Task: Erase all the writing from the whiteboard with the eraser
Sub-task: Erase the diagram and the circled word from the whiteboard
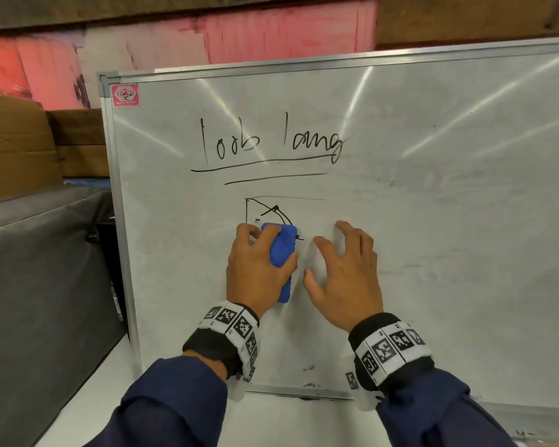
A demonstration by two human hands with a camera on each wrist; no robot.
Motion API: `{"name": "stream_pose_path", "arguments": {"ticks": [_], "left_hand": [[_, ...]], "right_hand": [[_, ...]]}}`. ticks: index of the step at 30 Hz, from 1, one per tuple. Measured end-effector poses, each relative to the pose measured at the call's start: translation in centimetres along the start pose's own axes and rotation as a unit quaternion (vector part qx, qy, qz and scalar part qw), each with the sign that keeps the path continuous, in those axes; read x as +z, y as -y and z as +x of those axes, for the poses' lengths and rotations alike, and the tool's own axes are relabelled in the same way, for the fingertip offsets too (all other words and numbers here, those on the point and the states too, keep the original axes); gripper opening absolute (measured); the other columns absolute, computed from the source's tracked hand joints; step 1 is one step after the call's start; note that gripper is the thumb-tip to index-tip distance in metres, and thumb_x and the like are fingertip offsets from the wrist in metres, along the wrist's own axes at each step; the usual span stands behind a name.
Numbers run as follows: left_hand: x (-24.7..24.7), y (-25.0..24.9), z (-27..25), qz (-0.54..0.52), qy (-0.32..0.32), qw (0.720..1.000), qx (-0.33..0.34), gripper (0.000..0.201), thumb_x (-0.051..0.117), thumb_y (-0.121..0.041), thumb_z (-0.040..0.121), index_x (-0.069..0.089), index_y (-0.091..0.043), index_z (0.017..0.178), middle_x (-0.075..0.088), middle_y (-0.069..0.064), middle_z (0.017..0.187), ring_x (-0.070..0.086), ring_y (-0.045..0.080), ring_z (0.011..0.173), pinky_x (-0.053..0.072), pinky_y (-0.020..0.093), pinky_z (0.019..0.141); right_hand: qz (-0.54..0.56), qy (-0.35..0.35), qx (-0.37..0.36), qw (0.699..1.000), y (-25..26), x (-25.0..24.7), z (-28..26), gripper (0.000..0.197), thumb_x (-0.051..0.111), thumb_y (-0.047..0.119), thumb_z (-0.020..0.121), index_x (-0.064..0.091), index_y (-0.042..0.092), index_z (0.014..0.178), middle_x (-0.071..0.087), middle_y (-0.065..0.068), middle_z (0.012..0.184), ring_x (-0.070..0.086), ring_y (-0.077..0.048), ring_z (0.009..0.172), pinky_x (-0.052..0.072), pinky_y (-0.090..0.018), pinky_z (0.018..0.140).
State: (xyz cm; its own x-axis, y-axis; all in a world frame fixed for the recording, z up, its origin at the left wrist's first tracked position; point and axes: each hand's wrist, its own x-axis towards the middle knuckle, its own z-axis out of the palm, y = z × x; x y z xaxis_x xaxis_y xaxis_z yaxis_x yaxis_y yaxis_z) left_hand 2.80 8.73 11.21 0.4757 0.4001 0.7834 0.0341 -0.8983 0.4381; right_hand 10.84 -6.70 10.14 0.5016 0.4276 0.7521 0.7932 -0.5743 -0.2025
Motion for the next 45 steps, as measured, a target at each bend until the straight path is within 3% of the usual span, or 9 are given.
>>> {"name": "stream_pose_path", "arguments": {"ticks": [13,16,19,23,28,32,36,41,45], "left_hand": [[-0.5,-1.4,0.7,-0.021,0.023,0.999,0.009,0.047,0.078,-0.049,0.076,0.064,-0.028,0.115,0.044,-0.002,0.11,0.056,0.018,0.086,0.055,0.033,0.076],[-0.2,-1.5,0.0,-0.039,0.035,0.999,-0.012,0.05,0.077,-0.054,0.076,0.063,-0.031,0.119,0.045,-0.005,0.112,0.057,0.014,0.089,0.052,0.027,0.078],[0.1,-1.6,0.3,-0.084,0.017,0.996,-0.028,0.043,0.076,-0.042,0.082,0.063,-0.031,0.121,0.051,-0.003,0.107,0.057,0.011,0.089,0.051,0.023,0.081],[0.1,-1.6,-0.3,-0.141,0.018,0.99,-0.015,0.035,0.071,-0.033,0.09,0.065,-0.027,0.124,0.063,-0.005,0.106,0.063,0.003,0.088,0.05,0.01,0.078],[-2.3,0.4,0.0,-0.171,-0.037,0.985,0.005,0.023,0.064,-0.016,0.092,0.071,-0.02,0.114,0.069,-0.007,0.093,0.066,0.008,0.085,0.058,0.03,0.073],[-5.3,5.7,2.1,-0.015,-0.101,0.995,-0.021,0.037,0.066,-0.026,0.089,0.064,-0.022,0.126,0.057,0.005,0.122,0.05,0.025,0.115,0.043,0.033,0.094],[-6.9,9.0,3.1,0.11,-0.093,0.986,-0.079,0.067,0.069,-0.044,0.085,0.04,-0.035,0.145,0.029,0.013,0.149,0.027,0.036,0.136,0.039,0.054,0.103],[-8.4,12.4,4.5,0.103,-0.15,0.968,-0.17,0.077,0.062,-0.049,0.087,0.023,-0.036,0.152,0.019,0.019,0.154,0.022,0.042,0.138,0.033,0.062,0.107],[-8.7,14.7,4.2,0.093,-0.129,0.966,-0.204,0.076,0.058,-0.052,0.089,0.021,-0.035,0.153,0.013,0.017,0.159,0.019,0.041,0.143,0.03,0.062,0.109]], "right_hand": [[0.019,-0.003,0.01,1.0,0.7,0.0,0.1,0.049,0.064,0.04,0.083,0.057,0.022,0.128,0.037,-0.014,0.147,0.034,-0.036,0.13,0.041,-0.05,0.097],[0.105,0.038,-0.017,0.994,0.8,-0.1,-0.2,0.063,0.064,0.042,0.08,0.05,0.022,0.138,0.039,-0.007,0.14,0.042,-0.026,0.124,0.045,-0.046,0.099],[0.197,0.135,-0.057,0.969,1.0,-0.2,-0.3,0.089,0.076,0.043,0.078,0.033,0.021,0.153,0.03,-0.001,0.141,0.048,-0.015,0.117,0.047,-0.027,0.1],[0.16,0.073,-0.033,0.984,1.4,0.6,0.2,0.091,0.083,0.041,0.075,0.034,0.024,0.15,0.024,-0.002,0.143,0.051,-0.019,0.113,0.053,-0.028,0.091],[0.083,-0.003,-0.044,0.996,0.3,1.8,-0.6,0.069,0.078,0.024,0.081,0.046,0.02,0.142,0.029,-0.008,0.14,0.052,-0.028,0.11,0.059,-0.037,0.078],[0.031,-0.04,-0.065,0.997,-0.4,2.6,-2.1,0.063,0.082,0.021,0.076,0.055,0.02,0.133,0.036,-0.01,0.131,0.044,-0.03,0.111,0.057,-0.044,0.08],[0.014,-0.064,-0.089,0.994,0.9,2.8,-0.3,0.062,0.082,0.019,0.073,0.059,0.021,0.13,0.038,-0.009,0.127,0.04,-0.03,0.108,0.053,-0.045,0.08],[0.024,-0.066,-0.084,0.994,3.1,3.4,1.2,0.062,0.081,0.019,0.075,0.059,0.019,0.132,0.036,-0.009,0.128,0.043,-0.03,0.108,0.052,-0.043,0.081],[0.022,-0.049,-0.088,0.995,2.3,4.5,-1.4,0.062,0.081,0.019,0.075,0.059,0.019,0.133,0.037,-0.01,0.13,0.044,-0.032,0.11,0.056,-0.045,0.078]]}}
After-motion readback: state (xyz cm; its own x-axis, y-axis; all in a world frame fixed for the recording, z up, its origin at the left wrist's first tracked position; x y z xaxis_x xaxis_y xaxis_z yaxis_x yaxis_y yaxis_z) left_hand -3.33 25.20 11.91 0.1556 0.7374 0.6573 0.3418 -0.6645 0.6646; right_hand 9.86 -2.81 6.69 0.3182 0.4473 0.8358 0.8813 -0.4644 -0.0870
